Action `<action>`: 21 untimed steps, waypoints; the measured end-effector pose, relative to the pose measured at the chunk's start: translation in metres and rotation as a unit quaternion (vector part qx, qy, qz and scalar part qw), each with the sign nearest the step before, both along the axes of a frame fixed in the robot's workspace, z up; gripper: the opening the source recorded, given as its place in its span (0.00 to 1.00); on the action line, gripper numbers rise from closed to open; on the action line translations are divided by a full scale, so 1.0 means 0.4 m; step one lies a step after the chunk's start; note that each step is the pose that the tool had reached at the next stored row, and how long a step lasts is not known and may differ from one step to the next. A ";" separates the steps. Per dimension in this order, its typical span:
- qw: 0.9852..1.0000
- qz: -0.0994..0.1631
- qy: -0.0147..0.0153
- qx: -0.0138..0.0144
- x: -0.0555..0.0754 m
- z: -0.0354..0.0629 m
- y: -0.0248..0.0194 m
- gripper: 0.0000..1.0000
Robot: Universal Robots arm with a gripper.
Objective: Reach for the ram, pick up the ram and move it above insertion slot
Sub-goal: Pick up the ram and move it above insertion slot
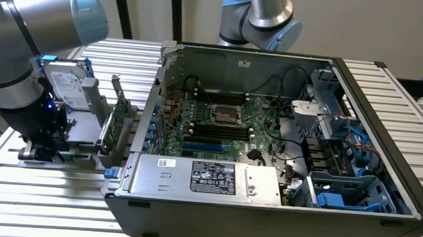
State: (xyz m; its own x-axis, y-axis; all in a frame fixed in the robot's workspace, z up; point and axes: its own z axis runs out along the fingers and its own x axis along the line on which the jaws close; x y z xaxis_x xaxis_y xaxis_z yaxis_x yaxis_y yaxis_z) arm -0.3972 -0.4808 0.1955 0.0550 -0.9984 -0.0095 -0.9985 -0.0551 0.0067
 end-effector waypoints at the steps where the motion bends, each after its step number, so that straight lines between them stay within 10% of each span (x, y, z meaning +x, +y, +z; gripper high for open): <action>1: 1.000 0.000 0.000 0.000 0.001 -0.001 0.000 0.36; 10: 1.000 0.000 0.001 0.001 0.002 -0.003 0.000 0.16; 21: 1.000 -0.001 0.001 0.003 0.002 -0.003 0.000 0.14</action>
